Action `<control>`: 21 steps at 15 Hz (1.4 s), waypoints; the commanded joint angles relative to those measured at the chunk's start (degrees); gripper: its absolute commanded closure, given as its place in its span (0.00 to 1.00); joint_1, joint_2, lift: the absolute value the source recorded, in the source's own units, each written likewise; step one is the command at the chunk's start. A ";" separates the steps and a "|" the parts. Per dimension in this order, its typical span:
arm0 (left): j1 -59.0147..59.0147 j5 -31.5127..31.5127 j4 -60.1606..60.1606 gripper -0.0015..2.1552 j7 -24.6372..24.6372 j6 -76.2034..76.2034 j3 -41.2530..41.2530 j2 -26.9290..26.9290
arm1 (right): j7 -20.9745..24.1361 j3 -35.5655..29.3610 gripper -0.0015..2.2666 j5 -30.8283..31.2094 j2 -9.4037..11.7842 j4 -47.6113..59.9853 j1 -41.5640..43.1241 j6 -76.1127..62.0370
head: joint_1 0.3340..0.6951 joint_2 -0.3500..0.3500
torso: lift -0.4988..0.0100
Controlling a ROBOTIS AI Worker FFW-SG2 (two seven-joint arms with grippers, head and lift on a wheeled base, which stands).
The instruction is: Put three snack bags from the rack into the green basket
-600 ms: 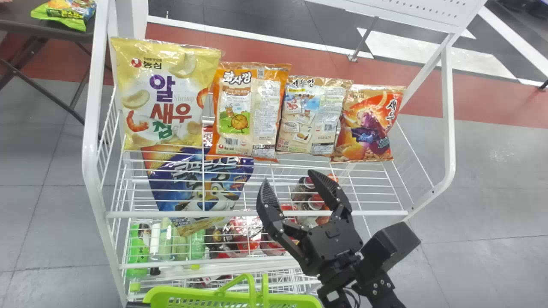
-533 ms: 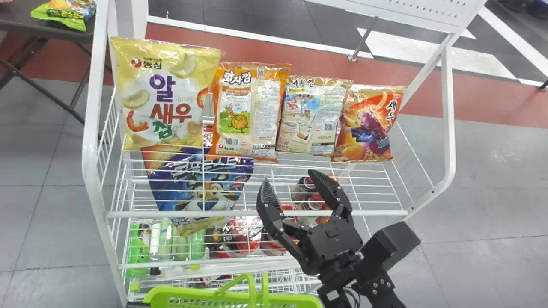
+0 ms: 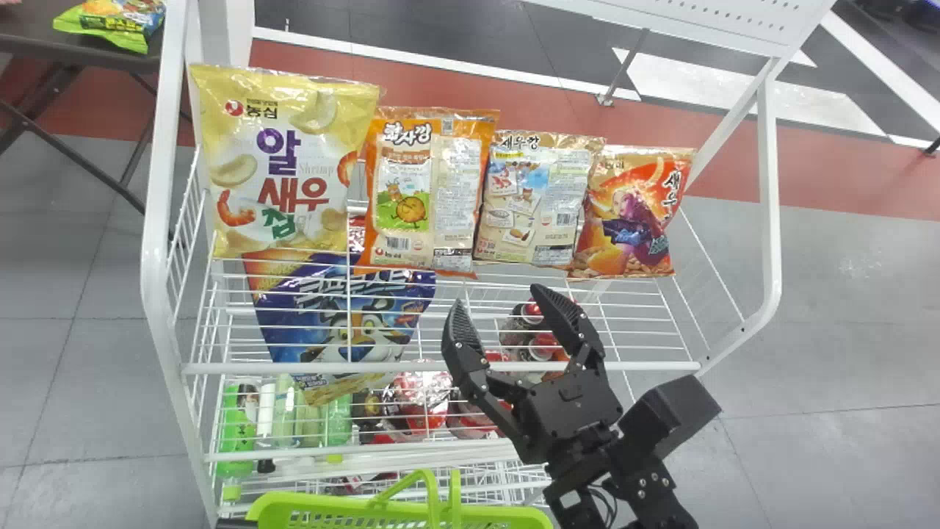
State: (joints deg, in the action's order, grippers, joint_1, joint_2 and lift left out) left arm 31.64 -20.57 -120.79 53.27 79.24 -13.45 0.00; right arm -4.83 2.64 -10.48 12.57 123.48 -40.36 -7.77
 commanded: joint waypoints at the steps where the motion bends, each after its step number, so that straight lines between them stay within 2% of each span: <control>1: 0.00 0.00 -0.14 0.68 0.00 0.00 0.00 -0.15 | -0.09 0.00 0.06 0.02 0.09 -0.25 0.28 0.00 | 1.00 0.00 | 0.98; 6: 0.00 0.09 -0.49 0.68 -0.09 0.53 -0.09 -0.15 | -0.44 0.26 0.06 -0.33 0.09 -2.98 3.18 -0.70 | 1.00 0.00 | 0.98; 11: -0.26 0.26 -0.41 0.64 0.08 0.71 -0.44 -0.15 | 0.26 4.92 0.06 0.46 0.09 -11.15 17.86 9.85 | 1.00 0.00 | 0.98; 15: -0.79 0.44 -0.14 0.64 0.08 1.06 -0.88 -0.15 | 4.92 9.40 0.06 3.54 -0.44 -19.06 27.79 9.67 | 1.00 0.00 | 0.98; 17: -0.61 0.44 -0.32 0.64 0.26 1.06 -0.88 -0.15 | 5.89 10.99 0.06 5.56 -1.67 -24.69 32.63 9.32 | 1.00 0.00 | 0.98; 21: -0.53 0.53 -0.32 0.64 0.52 1.06 -0.88 -0.15 | 7.38 13.18 0.06 7.85 -2.81 -33.83 39.39 9.32 | 1.00 0.00 | 0.98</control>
State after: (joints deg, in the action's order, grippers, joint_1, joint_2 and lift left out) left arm 31.08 -20.04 -121.11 53.70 80.29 -14.33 0.00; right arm 2.07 14.99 -3.82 10.19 92.18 -2.90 1.54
